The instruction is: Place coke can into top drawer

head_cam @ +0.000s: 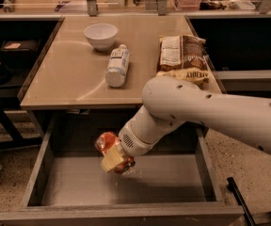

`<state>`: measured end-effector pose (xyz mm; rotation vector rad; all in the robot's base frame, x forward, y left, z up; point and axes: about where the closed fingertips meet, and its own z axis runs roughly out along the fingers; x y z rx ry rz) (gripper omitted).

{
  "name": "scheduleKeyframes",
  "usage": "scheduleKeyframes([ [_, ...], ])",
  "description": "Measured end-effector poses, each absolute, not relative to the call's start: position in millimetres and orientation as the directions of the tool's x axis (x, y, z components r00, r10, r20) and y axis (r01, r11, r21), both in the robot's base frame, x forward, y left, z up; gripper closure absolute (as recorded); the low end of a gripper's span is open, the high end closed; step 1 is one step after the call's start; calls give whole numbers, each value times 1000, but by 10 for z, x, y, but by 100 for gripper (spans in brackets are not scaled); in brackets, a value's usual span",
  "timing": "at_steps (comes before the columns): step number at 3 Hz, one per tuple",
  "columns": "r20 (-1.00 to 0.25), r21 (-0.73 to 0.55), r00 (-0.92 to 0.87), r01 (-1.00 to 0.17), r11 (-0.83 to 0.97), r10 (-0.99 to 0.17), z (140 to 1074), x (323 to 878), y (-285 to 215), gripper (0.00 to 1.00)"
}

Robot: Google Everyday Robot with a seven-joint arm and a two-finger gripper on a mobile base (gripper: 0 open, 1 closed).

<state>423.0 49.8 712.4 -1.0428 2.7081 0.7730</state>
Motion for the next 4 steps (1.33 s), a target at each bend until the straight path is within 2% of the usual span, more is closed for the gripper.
scheduleKeyframes([
  [4, -214, 477, -831, -548, 688, -513, 6026, 4175, 166, 100],
])
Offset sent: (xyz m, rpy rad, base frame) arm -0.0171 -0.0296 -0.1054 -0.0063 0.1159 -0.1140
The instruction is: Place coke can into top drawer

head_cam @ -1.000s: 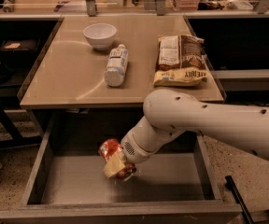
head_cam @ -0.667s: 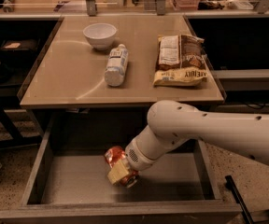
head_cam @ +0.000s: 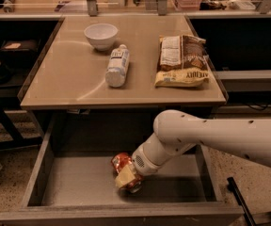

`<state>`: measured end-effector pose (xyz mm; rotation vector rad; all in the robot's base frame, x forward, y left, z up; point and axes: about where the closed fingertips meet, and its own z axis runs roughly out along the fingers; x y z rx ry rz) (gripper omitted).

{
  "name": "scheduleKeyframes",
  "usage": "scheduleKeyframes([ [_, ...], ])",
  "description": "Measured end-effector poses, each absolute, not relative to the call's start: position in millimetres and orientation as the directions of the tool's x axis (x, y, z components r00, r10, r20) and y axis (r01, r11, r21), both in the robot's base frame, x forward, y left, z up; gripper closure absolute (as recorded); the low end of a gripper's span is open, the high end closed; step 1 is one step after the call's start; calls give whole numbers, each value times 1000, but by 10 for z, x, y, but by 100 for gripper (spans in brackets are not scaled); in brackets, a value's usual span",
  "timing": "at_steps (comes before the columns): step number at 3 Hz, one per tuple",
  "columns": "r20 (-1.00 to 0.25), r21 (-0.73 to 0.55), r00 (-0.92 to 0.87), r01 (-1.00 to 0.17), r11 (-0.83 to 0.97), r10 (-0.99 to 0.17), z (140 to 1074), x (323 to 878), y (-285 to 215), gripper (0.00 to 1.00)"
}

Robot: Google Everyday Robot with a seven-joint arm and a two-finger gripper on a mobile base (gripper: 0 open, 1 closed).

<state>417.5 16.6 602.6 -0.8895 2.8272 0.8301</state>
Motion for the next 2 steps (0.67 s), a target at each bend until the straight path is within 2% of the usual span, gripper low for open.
scheduleKeyframes([
  [1, -221, 472, -828, -553, 687, -515, 5954, 4302, 130, 100],
  [2, -221, 472, -829, -552, 687, -515, 5970, 4304, 130, 82],
])
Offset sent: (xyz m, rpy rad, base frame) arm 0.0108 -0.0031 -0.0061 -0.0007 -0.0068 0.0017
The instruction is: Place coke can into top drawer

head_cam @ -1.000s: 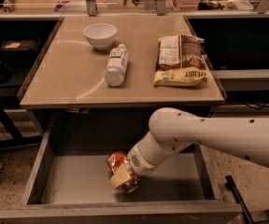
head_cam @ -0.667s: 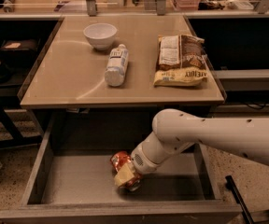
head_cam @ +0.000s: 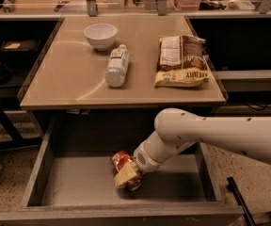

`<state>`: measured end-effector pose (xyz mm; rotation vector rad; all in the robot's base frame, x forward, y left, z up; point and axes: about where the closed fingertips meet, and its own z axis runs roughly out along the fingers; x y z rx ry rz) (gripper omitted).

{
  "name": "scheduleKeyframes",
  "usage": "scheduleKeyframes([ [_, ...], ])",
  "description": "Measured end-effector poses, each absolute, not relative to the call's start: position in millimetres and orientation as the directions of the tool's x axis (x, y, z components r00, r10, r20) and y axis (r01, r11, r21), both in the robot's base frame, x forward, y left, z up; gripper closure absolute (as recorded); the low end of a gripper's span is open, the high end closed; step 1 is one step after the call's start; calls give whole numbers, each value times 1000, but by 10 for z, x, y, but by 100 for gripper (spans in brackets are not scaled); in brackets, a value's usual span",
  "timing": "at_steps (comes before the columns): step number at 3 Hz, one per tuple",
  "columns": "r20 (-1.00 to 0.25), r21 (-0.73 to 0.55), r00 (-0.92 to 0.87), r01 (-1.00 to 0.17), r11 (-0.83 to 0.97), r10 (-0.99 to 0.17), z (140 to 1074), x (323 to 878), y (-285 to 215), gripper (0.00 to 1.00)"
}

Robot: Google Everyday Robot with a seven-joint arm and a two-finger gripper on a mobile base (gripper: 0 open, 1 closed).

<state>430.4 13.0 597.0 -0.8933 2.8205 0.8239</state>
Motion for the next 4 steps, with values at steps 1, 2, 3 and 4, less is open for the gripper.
scheduleKeyframes([
  [1, -220, 472, -828, -553, 687, -515, 5970, 4304, 130, 58],
  [2, -220, 472, -828, -553, 687, -515, 5970, 4303, 130, 35],
  [3, -220, 472, -828, -553, 687, -515, 5970, 4303, 130, 12],
  [4, -220, 472, -828, -553, 687, -515, 5970, 4303, 131, 0],
])
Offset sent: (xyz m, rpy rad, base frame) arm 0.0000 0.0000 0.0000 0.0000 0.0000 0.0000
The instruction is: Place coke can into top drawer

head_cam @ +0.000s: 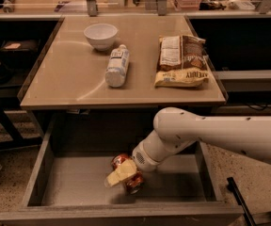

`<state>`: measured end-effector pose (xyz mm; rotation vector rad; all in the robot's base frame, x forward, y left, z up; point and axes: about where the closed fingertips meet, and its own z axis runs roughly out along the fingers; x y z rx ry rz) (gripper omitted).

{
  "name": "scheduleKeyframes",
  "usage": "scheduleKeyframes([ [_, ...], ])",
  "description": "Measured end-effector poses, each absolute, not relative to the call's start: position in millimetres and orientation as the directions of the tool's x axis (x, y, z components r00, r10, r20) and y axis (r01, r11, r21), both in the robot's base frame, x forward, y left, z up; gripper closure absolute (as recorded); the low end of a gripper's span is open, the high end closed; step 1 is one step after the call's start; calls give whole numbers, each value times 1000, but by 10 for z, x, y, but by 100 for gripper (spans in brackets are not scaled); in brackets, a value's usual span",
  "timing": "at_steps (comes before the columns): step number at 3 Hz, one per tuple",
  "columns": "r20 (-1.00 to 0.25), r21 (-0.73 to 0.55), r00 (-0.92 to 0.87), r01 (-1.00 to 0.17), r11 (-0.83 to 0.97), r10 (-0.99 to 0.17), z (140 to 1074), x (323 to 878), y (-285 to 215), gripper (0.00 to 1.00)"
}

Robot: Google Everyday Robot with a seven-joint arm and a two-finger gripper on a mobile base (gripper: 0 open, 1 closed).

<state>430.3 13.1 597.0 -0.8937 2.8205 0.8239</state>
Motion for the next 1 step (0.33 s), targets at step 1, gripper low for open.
scheduleKeyframes([
  [1, -220, 472, -828, -553, 687, -515, 5970, 4303, 131, 0],
])
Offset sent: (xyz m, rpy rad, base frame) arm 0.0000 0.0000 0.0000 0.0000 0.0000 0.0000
